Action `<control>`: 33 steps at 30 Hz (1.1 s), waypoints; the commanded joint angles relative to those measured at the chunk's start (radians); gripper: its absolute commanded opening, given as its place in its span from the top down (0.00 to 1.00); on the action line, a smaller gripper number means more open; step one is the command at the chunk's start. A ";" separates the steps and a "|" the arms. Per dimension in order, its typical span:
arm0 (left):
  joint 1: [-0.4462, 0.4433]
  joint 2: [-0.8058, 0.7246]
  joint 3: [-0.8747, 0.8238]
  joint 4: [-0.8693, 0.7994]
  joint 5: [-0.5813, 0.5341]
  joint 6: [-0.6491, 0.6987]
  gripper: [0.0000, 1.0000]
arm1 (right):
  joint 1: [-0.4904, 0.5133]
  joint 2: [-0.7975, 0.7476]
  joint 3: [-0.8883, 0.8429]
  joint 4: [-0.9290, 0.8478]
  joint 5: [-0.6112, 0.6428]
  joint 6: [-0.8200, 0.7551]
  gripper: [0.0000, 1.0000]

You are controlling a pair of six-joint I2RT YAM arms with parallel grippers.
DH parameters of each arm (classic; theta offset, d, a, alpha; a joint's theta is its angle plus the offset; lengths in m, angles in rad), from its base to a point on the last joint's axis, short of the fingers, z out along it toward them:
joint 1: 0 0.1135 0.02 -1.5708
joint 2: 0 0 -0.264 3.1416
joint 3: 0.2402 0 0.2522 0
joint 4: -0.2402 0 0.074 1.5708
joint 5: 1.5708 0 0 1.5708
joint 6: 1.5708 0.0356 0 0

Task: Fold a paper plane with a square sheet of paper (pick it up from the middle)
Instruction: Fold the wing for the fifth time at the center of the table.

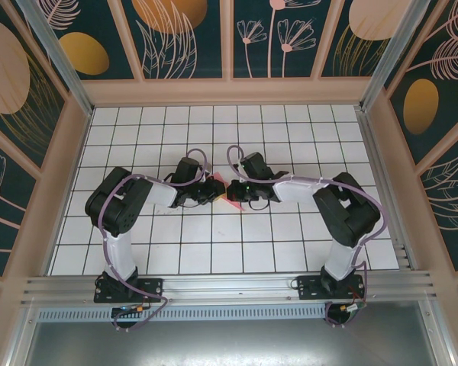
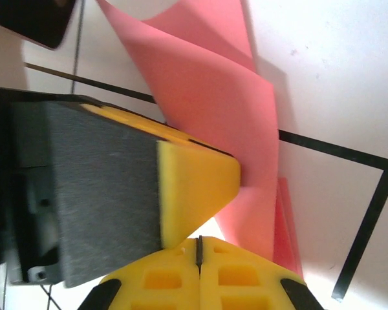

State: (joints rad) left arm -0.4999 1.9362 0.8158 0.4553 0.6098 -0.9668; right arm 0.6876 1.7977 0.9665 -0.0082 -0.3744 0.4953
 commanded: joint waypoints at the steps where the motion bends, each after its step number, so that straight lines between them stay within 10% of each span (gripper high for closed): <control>1: -0.001 0.062 0.003 -0.082 -0.158 0.055 0.83 | 0.003 0.055 0.021 -0.012 -0.006 -0.027 1.00; 33: -0.002 0.075 0.018 -0.167 -0.236 0.074 0.87 | -0.019 -0.041 -0.018 -0.046 -0.089 -0.099 1.00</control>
State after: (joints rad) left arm -0.5072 1.9354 0.8497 0.3702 0.5777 -0.9463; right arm 0.6537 1.7775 0.9138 -0.0372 -0.4255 0.3988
